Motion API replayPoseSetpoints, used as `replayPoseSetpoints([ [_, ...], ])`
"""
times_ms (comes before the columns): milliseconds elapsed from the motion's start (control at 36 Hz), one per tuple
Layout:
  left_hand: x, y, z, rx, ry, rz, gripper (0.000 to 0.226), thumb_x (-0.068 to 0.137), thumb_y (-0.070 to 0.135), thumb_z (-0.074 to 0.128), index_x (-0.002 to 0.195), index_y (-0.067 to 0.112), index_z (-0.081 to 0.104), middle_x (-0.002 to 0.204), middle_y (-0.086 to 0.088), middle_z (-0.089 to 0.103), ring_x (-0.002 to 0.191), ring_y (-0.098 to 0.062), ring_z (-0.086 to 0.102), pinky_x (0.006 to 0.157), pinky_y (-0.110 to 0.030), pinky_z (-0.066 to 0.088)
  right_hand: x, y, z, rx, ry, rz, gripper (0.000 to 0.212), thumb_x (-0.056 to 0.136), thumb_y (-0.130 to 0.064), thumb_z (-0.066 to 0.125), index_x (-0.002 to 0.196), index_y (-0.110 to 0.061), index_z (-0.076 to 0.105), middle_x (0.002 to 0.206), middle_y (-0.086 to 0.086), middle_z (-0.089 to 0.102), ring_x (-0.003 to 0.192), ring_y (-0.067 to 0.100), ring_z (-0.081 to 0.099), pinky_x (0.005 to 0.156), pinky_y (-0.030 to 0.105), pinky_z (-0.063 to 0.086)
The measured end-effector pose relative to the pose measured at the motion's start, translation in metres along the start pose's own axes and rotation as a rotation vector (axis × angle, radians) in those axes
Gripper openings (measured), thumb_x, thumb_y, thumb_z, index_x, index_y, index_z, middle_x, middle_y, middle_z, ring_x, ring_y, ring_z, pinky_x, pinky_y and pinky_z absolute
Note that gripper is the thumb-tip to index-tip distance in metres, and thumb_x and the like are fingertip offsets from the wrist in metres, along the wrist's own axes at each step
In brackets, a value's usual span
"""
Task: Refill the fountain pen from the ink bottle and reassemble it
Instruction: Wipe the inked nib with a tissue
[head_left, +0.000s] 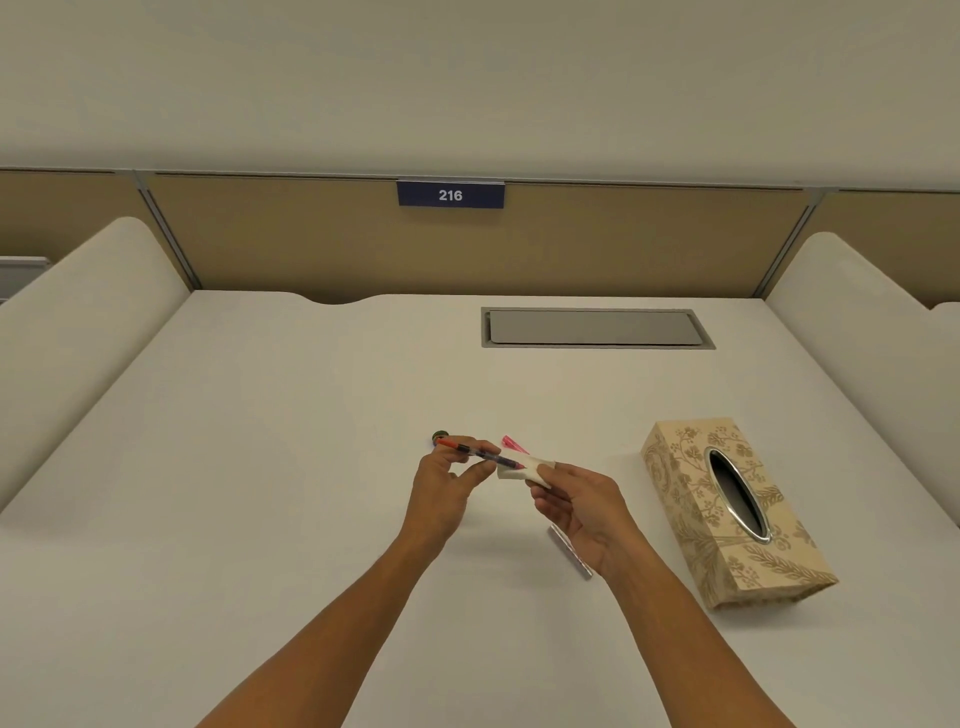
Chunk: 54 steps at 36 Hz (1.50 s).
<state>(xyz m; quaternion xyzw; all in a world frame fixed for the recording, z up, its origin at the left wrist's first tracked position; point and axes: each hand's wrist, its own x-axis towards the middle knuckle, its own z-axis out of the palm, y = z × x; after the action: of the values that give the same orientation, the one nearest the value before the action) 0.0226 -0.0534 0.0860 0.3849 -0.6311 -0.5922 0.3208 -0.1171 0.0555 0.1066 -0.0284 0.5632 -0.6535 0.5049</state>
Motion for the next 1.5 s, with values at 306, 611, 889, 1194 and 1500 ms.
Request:
replayPoseSetpoints([
  [306,0.002,-0.001,-0.002,0.002,-0.004,-0.040,0.012,0.087,0.011,0.071,0.091,0.021,0.075,0.096,0.019,0.070,0.100,-0.003,0.057,0.084,-0.027,0.040,0.001,-0.003,0.000,0.036,0.008,0.010,0.018,0.090,-0.001,0.067,0.106,0.007,0.069,0.081,0.018,0.073,0.063,0.018,0.067,0.056,0.021,0.059],
  [611,0.002,-0.002,-0.005,-0.187,0.025,-0.200,0.020,0.090,0.016,0.068,0.092,0.033,0.079,0.092,-0.003,0.055,0.076,-0.017,0.036,0.061,-0.027,0.029,0.008,-0.002,-0.008,0.004,0.071,-0.040,0.018,0.091,-0.002,0.067,0.108,0.004,0.067,0.087,0.019,0.072,0.067,0.020,0.066,0.064,0.026,0.063],
  [889,0.001,0.006,0.002,-0.277,0.073,-0.296,0.009,0.089,0.022,0.070,0.090,0.028,0.077,0.094,0.012,0.065,0.082,-0.010,0.050,0.072,-0.030,0.037,0.008,0.003,-0.008,-0.012,0.060,-0.019,0.024,0.088,0.000,0.068,0.110,0.010,0.065,0.079,0.016,0.073,0.065,0.021,0.065,0.064,0.026,0.061],
  [1194,-0.001,0.011,0.016,-0.261,0.061,-0.276,0.029,0.087,0.030,0.072,0.110,0.013,0.075,0.088,0.016,0.069,0.083,-0.008,0.055,0.089,-0.036,0.045,0.004,0.002,-0.003,0.008,0.044,-0.021,0.023,0.090,-0.001,0.067,0.111,0.008,0.066,0.084,0.020,0.074,0.064,0.019,0.067,0.058,0.023,0.059],
  [1500,-0.004,0.012,0.017,-0.316,0.167,-0.335,0.031,0.086,0.028,0.073,0.109,0.007,0.074,0.124,-0.022,0.055,0.122,-0.050,0.043,0.104,-0.059,0.039,0.005,0.006,-0.005,-0.001,0.129,-0.153,0.025,0.087,-0.004,0.073,0.112,-0.005,0.068,0.093,0.015,0.073,0.075,0.022,0.066,0.073,0.032,0.059],
])
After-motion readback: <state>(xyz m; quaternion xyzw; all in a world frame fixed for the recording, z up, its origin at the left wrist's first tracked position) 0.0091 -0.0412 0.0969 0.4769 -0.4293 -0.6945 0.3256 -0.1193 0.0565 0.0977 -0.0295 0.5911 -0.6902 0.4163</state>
